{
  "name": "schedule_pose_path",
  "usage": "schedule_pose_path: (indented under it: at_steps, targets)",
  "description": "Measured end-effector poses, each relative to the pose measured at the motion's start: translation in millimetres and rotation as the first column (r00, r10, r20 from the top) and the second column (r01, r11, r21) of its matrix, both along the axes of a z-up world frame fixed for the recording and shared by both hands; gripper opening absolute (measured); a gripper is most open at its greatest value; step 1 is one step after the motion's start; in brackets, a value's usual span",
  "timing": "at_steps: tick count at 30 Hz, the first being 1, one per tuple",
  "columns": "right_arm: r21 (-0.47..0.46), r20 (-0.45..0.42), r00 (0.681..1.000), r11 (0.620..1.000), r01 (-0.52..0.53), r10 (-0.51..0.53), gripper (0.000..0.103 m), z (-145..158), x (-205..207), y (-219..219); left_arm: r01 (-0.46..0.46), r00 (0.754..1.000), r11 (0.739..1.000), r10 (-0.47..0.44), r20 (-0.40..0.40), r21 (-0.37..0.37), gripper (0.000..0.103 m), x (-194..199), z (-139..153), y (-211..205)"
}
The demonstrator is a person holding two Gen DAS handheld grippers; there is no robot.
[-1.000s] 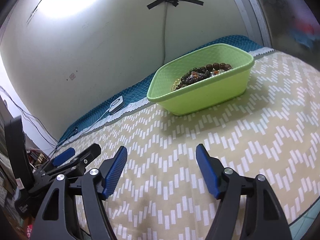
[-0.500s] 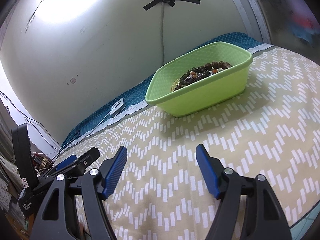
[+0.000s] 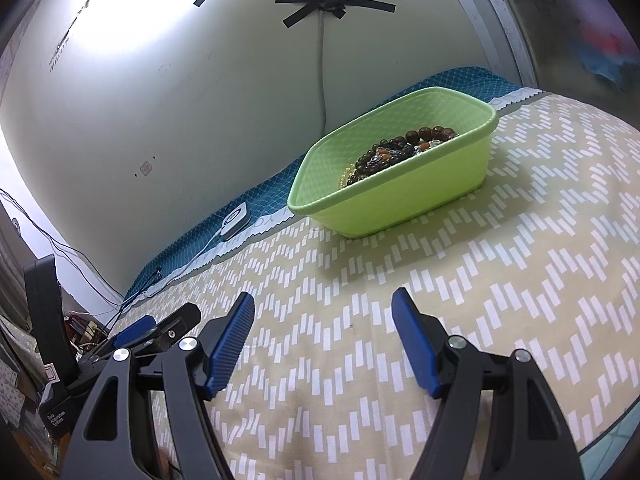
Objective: Organize jewelry
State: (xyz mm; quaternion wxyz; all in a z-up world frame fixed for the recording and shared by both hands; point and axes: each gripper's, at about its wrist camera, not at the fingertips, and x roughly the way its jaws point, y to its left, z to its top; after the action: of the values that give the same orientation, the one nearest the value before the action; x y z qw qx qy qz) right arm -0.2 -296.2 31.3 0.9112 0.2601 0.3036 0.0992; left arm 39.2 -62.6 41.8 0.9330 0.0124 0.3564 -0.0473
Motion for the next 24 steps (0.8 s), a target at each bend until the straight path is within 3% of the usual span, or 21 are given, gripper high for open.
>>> schedule_pose_path:
  at_steps: [9, 17, 24]
  targets:
    - [0.018, -0.001, 1.0, 1.0, 0.001, -0.001, 0.047, -1, -1, -4, -0.06, 0.998, 0.998, 0.06, 0.015, -0.005, 0.097, -2, 1, 7]
    - [0.029, -0.005, 1.0, 1.0, 0.004, -0.003, 0.047, -2, 1, -7, -0.107, 0.99, 0.994, 0.105, 0.097, 0.024, 0.097, -15, 9, 5]
    - [0.035, -0.009, 1.0, 0.999, 0.002, -0.001, 0.047, -3, 2, -7, -0.097, 0.993, 0.992, 0.091, 0.074, 0.084, 0.097, -12, 8, -2]
